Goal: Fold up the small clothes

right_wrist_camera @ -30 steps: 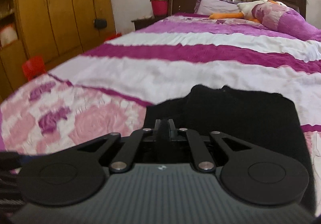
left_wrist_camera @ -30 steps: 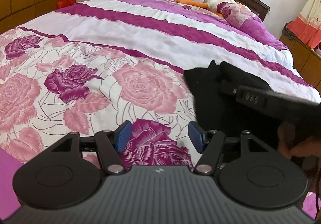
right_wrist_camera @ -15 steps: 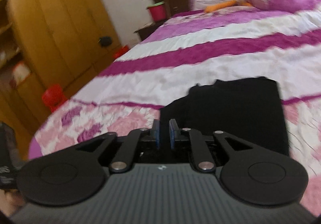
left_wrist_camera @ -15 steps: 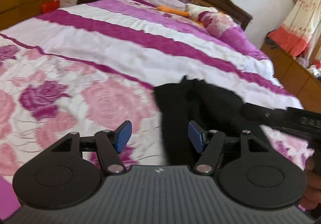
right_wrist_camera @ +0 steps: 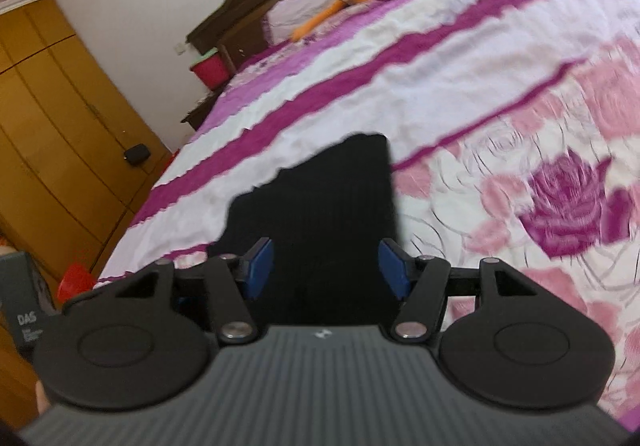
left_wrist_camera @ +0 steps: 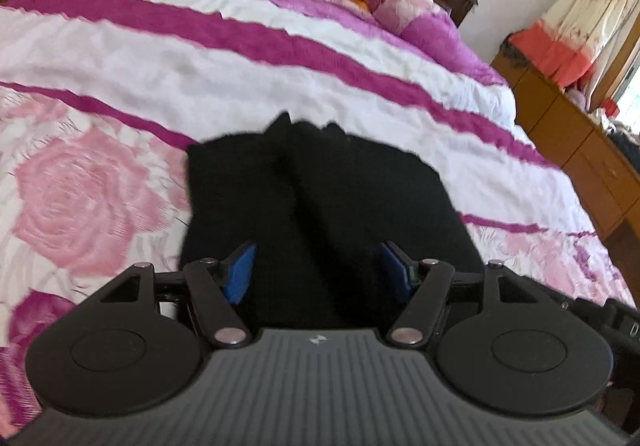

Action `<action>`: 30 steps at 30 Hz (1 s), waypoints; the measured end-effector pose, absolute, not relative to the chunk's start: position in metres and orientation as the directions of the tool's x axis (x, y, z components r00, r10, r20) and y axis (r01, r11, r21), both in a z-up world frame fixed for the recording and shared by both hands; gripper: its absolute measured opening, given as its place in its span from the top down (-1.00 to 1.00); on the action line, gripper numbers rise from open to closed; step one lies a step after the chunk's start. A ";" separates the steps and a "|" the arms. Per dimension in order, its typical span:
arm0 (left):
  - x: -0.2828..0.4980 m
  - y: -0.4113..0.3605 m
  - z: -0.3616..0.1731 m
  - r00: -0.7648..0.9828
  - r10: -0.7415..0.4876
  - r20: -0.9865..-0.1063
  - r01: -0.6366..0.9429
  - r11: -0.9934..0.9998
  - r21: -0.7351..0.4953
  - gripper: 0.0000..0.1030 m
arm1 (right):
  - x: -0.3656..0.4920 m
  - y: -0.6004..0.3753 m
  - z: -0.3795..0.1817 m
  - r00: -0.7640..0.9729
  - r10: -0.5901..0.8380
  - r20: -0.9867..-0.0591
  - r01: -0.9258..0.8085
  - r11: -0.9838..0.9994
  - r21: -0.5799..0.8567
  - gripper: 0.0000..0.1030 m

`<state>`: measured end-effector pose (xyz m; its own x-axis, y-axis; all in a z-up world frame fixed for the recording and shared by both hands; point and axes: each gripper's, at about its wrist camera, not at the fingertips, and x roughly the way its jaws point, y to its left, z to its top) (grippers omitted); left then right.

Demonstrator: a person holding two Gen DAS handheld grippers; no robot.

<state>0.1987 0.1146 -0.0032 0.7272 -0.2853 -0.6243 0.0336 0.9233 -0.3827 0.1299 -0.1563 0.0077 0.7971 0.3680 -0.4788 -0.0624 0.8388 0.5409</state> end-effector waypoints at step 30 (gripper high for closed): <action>0.163 0.148 -0.019 0.823 -0.106 -0.558 -0.037 0.970 -0.239 -0.12 | 0.130 -0.127 -0.023 0.742 0.460 -0.487 -0.178 0.837 0.518 -0.32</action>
